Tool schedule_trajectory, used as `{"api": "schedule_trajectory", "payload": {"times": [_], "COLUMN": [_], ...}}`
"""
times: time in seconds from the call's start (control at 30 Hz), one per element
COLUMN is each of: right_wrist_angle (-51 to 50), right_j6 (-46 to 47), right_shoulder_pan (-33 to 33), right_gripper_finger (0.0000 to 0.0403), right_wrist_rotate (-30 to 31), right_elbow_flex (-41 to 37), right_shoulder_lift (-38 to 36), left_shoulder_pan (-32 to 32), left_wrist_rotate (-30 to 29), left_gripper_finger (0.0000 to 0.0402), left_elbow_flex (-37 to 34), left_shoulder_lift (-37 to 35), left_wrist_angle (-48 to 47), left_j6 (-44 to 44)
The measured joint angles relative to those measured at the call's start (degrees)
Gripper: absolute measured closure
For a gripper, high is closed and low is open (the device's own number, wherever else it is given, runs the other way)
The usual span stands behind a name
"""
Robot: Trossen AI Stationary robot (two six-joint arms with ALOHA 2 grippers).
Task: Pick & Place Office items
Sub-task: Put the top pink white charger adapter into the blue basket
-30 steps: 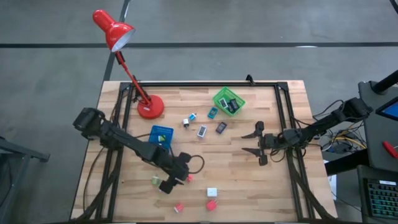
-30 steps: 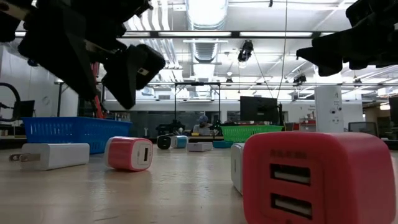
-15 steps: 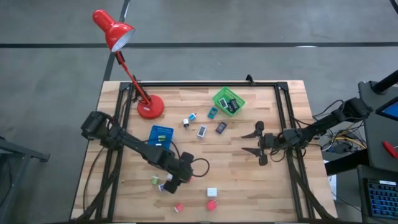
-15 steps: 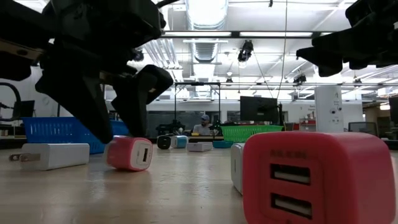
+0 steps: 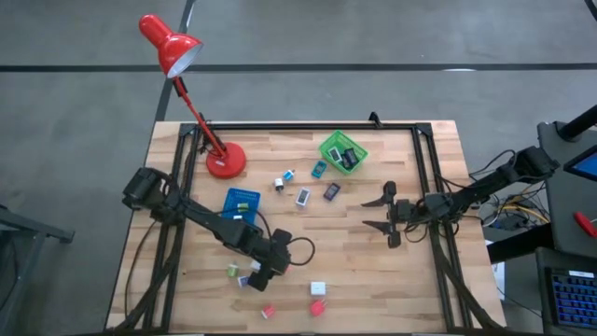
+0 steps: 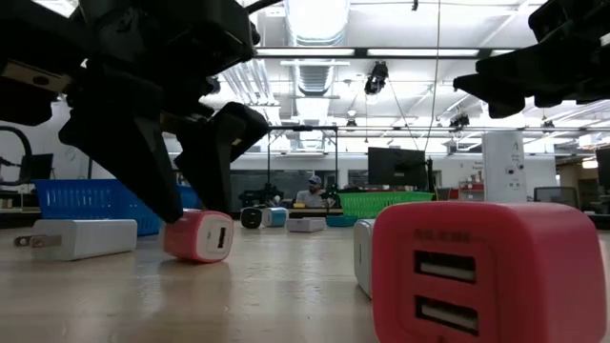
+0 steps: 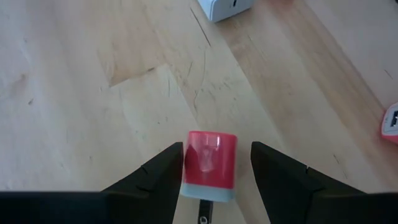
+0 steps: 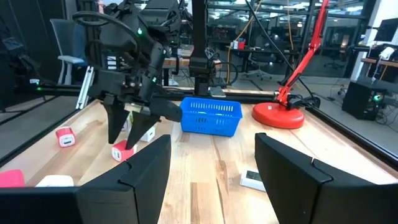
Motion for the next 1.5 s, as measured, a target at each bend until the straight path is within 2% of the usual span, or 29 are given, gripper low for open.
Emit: {"api": "schedule_trajectory", "payload": {"times": [0.3, 0.7, 0.8, 0.97, 1.33, 1.5], "right_wrist_angle": [-0.02, -0.04, -0.04, -0.07, -0.04, -0.04], "right_j6": [0.00, 0.25, 0.63, 1.02, 1.73, 2.14], "right_shoulder_pan": [-0.02, -0.01, 0.00, -0.02, -0.01, -0.02], "right_gripper_finger": [0.0179, 0.0179, 0.0179, 0.0179, 0.0179, 0.0179], "right_wrist_rotate": [1.02, 1.38, 1.49, 1.49, 1.49, 1.46], "right_elbow_flex": [0.00, 0.00, 0.00, 0.00, 0.00, 0.00], "right_shoulder_lift": [0.02, 0.02, 0.02, 0.02, 0.04, 0.04], "left_shoulder_pan": [0.00, 0.00, 0.00, 0.01, -0.27, -0.37], "left_wrist_rotate": [0.68, 1.58, 0.29, -2.40, -2.99, -2.12], "left_gripper_finger": [0.0206, 0.0207, 0.0219, 0.0275, 0.0274, 0.0274], "left_elbow_flex": [-0.09, -0.30, -0.50, -0.52, -0.65, -2.66], "left_shoulder_lift": [2.85, 2.97, 2.97, 2.97, 2.97, 2.97], "left_wrist_angle": [0.38, 1.99, 3.34, 4.54, 5.12, 12.16], "left_j6": [-0.32, -0.34, -0.32, 0.17, 2.48, 3.37]}}
